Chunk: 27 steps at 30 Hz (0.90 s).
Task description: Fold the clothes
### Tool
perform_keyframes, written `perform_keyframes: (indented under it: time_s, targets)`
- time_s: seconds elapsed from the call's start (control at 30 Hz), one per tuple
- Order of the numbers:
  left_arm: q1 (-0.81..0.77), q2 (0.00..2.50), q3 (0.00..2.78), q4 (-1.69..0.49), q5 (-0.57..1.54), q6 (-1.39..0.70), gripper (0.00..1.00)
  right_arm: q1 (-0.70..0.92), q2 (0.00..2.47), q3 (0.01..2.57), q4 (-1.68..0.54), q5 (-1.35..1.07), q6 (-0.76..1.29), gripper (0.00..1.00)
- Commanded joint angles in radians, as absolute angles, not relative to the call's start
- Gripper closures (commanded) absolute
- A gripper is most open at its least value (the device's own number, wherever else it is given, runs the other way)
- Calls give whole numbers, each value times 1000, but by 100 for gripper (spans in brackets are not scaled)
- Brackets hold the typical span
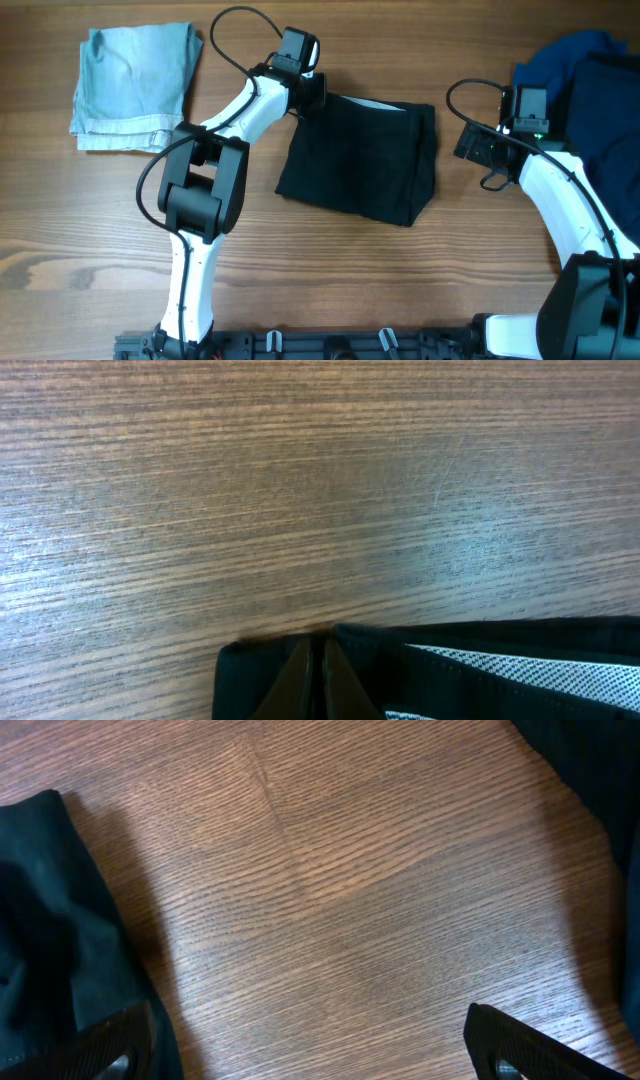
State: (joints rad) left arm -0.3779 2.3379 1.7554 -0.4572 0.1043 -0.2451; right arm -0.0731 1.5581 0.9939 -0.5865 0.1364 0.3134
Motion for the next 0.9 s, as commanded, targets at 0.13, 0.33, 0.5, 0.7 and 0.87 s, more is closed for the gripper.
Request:
perform_keyframes:
  time_s: [0.13, 0.33, 0.5, 0.7, 0.87]
  targets:
    - [-373, 2352, 1754, -749, 112, -350, 96, -72, 1548, 1002, -587, 158, 315, 0]
    - [-373, 2351, 1754, -1085, 192, -487, 96, -72, 1548, 1002, -587, 158, 315, 0]
    - [-372, 2343, 1755, -1284, 321, -466, 96, -72, 1548, 1002, -587, 158, 315, 0]
    - [-360, 2231, 1796, -1365, 369, -397, 96, -72, 1548, 1002, -587, 158, 315, 0]
    - [-365, 2039, 1839, -1316, 285, -396, 92, -72, 1548, 1002, -587, 158, 315, 0]
